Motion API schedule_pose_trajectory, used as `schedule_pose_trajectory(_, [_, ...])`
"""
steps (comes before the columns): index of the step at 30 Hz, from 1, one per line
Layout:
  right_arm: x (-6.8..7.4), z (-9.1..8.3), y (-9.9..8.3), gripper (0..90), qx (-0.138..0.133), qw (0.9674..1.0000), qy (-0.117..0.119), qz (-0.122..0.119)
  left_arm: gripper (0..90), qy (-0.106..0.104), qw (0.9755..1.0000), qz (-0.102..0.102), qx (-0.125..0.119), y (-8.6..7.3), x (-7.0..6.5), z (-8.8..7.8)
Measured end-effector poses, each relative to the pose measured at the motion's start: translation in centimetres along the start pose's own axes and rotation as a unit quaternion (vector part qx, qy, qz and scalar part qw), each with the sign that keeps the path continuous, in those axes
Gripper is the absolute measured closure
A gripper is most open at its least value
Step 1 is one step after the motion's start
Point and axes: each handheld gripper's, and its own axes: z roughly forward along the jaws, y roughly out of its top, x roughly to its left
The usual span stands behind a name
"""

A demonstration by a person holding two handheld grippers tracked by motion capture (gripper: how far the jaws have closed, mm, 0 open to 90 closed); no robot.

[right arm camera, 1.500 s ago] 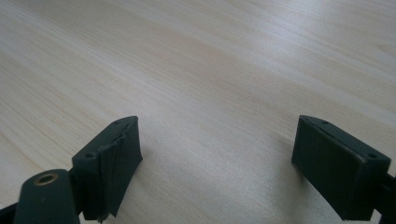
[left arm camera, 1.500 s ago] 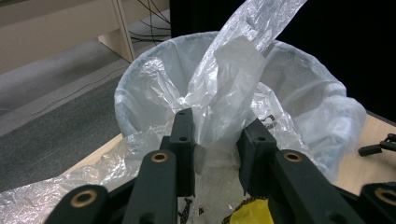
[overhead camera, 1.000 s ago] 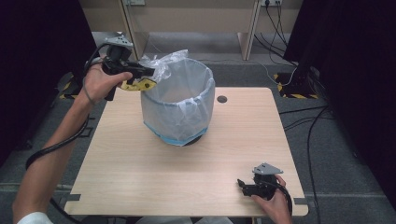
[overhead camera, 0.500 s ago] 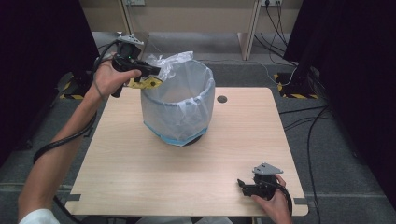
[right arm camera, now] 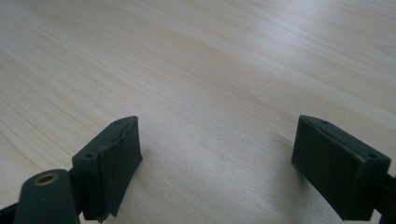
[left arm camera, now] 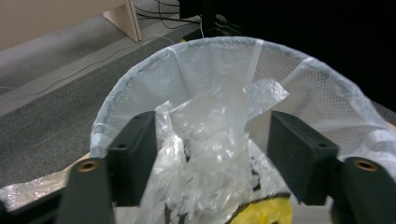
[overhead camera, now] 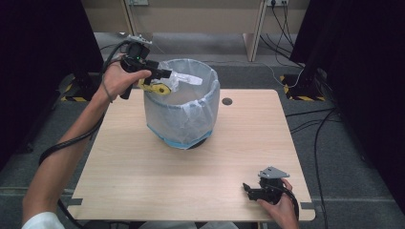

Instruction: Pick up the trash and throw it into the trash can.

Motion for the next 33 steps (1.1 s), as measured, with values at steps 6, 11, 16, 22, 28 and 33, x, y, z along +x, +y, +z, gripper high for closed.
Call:
schedule_pose_trajectory(6, [0.0, 0.0, 0.0, 15.6, 0.000, 1.0000, 0.000, 0.000, 23.8, -0.003, 0.9999, 0.001, -0.010, 0.4, -0.6, -0.6])
schedule_pose_trajectory(11, [0.0, 0.0, 0.0, 15.6, 0.000, 1.0000, 0.000, 0.000, 21.9, -0.007, 0.9998, 0.002, -0.020, 0.9, -1.0, -1.4])
schedule_pose_trajectory(16, [0.0, 0.0, 0.0, 15.6, 0.000, 1.0000, 0.000, 0.000, 21.2, -0.007, 0.9998, 0.002, -0.017, 1.0, -1.3, -1.8])
schedule_pose_trajectory(22, [0.0, 0.0, 0.0, 15.6, 0.000, 1.0000, 0.000, 0.000, 21.3, -0.008, 0.9998, -0.003, -0.016, 0.5, -1.0, -1.8])
schedule_pose_trajectory(28, [0.0, 0.0, 0.0, 15.6, 0.000, 1.0000, 0.000, 0.000, 21.4, -0.009, 0.9998, -0.008, -0.018, -0.2, -0.5, -1.8])
schedule_pose_trajectory(33, [0.0, 0.0, 0.0, 15.6, 0.000, 1.0000, 0.000, 0.000, 21.4, -0.012, 0.9996, -0.012, -0.023, -1.0, -0.2, -2.1])
